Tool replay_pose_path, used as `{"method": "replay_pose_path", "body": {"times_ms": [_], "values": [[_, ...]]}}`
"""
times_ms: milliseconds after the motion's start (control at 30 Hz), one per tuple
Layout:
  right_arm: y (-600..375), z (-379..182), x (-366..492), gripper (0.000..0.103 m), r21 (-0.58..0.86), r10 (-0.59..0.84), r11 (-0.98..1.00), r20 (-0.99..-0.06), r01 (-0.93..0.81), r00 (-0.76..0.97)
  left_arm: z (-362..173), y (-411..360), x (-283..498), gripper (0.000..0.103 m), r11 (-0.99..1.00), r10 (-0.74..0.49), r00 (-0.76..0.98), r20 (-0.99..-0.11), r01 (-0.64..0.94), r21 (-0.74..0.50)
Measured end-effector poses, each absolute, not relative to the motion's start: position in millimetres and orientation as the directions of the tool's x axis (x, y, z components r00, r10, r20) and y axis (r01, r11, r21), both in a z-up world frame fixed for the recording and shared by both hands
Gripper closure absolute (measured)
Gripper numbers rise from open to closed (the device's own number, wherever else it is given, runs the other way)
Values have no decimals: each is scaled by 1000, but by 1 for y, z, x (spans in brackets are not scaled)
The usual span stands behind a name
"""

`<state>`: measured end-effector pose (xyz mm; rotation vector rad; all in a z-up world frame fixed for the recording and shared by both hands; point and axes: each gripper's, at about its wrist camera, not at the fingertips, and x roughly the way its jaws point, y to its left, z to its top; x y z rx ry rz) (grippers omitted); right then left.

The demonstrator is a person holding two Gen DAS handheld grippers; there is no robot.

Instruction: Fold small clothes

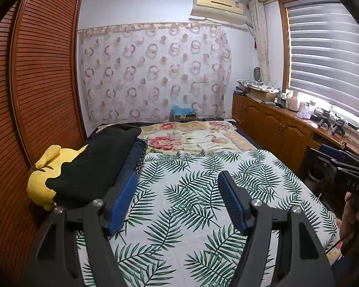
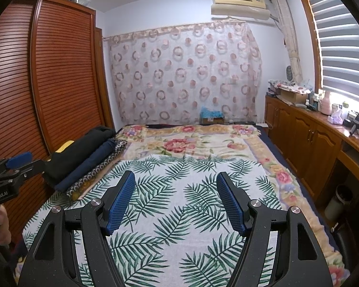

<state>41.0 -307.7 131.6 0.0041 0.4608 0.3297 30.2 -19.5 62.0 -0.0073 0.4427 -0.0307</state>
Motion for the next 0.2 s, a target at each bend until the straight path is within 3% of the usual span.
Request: {"method": "replay_pose_path", "body": {"times_ms": [200], "values": [[-308, 132, 42, 31, 78, 315, 947, -436, -313, 843, 62, -19, 30, 33, 1000, -31, 903, -428, 28, -14]]}}
